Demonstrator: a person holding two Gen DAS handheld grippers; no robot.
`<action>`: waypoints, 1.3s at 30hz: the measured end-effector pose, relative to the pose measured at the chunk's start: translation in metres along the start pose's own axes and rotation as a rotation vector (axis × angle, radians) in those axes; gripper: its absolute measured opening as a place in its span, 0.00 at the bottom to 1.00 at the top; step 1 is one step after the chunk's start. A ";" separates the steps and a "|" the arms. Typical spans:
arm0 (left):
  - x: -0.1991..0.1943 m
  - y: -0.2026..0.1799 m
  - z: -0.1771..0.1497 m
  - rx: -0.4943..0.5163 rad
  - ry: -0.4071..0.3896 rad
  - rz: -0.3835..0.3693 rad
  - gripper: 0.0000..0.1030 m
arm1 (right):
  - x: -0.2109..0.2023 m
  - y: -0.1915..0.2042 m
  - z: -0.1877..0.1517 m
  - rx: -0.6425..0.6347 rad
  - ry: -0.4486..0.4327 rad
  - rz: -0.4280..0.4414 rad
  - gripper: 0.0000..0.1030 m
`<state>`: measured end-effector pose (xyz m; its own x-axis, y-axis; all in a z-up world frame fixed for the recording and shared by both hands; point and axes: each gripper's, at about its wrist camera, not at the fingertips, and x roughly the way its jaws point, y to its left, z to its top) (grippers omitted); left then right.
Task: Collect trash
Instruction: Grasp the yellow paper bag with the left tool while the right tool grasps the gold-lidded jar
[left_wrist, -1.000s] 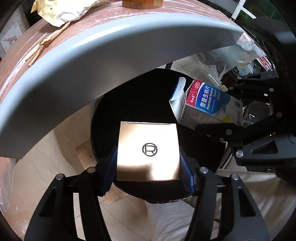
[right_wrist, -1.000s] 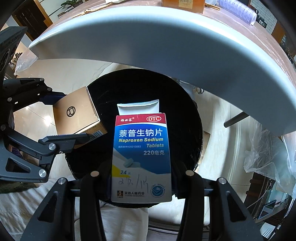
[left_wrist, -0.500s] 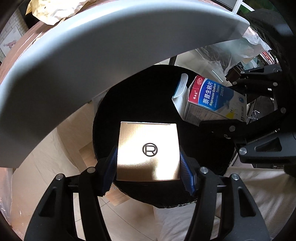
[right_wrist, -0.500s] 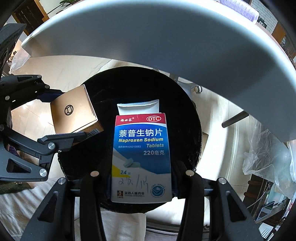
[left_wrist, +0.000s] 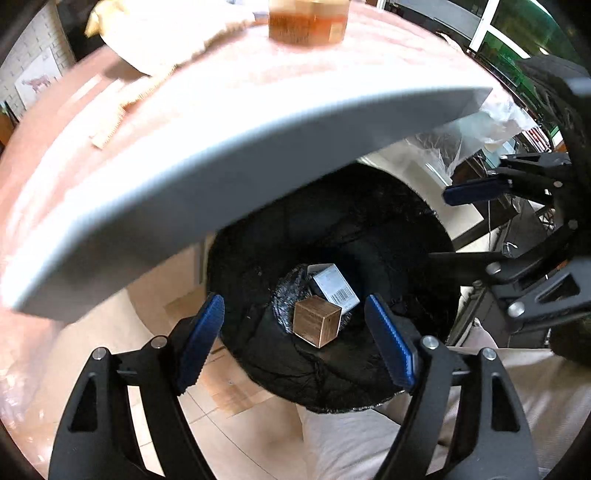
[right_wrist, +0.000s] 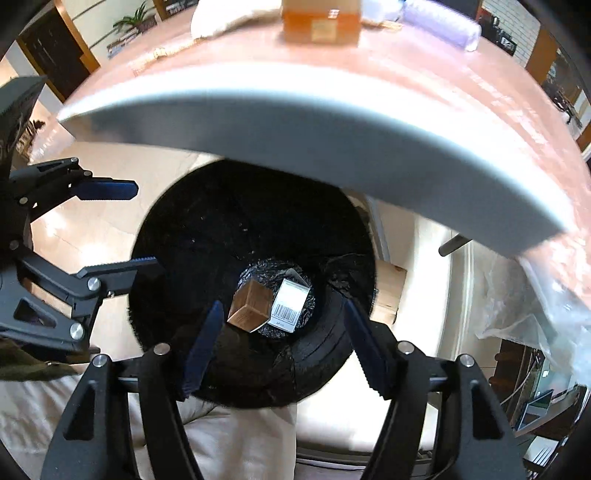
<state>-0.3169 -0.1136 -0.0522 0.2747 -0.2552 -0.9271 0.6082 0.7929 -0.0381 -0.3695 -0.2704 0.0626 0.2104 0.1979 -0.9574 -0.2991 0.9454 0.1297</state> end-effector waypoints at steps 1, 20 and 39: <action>-0.005 0.000 0.001 -0.004 -0.011 0.007 0.77 | -0.007 -0.001 -0.001 0.000 -0.012 -0.003 0.65; -0.131 0.046 0.074 -0.175 -0.434 0.121 0.99 | -0.135 -0.011 0.076 0.115 -0.465 -0.082 0.96; -0.028 0.110 0.164 -0.277 -0.209 -0.070 0.88 | -0.032 -0.003 0.124 0.093 -0.291 -0.112 0.81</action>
<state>-0.1350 -0.1098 0.0309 0.4032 -0.3991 -0.8235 0.4138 0.8822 -0.2250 -0.2595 -0.2475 0.1249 0.4985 0.1440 -0.8549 -0.1758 0.9824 0.0629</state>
